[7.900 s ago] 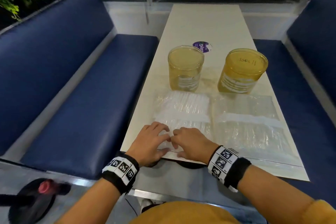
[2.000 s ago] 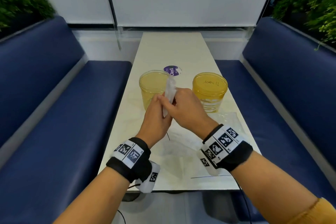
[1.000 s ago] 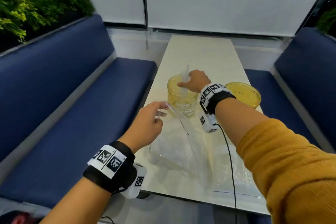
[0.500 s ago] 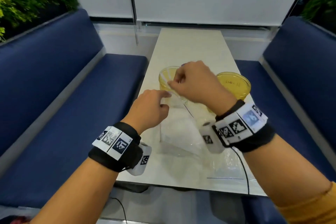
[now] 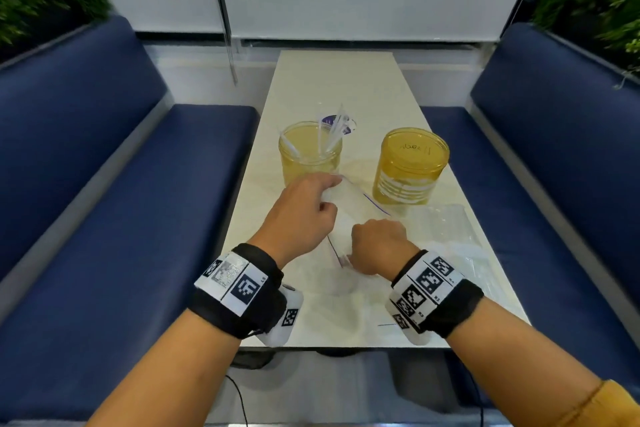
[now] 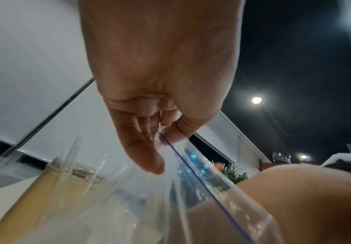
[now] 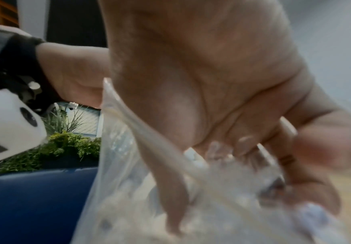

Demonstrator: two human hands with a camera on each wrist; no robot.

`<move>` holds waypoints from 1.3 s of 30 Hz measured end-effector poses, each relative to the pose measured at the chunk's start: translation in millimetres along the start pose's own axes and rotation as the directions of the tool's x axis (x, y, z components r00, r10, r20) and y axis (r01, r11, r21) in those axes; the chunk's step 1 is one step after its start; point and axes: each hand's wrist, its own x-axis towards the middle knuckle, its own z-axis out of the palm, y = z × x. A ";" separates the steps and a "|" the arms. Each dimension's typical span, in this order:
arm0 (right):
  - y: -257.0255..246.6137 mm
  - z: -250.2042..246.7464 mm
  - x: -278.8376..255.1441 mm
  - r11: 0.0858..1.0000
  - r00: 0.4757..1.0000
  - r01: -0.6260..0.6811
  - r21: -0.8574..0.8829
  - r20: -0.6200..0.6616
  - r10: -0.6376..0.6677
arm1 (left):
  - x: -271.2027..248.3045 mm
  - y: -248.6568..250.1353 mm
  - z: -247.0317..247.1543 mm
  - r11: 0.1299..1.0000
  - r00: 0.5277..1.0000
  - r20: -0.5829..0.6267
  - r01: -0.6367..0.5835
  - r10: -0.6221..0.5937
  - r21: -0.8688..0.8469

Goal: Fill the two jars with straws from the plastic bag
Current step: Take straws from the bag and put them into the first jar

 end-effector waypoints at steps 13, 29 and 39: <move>21.0 -67.9 -22.0 0.982 0.983 0.091 0.164 -0.171 -0.062 | 4.7 -29.6 34.9 0.946 0.986 -0.037 -0.143 0.161 0.290; 7.6 -58.7 4.3 0.483 0.803 0.521 0.704 -0.596 0.003 | 32.1 -38.5 34.8 0.959 0.971 -0.236 -0.029 -0.040 -0.281; 5.1 -119.0 14.4 0.543 0.666 0.650 0.531 -0.743 -0.071 | 20.6 -60.9 14.1 0.959 0.952 -0.262 0.082 -0.156 -0.270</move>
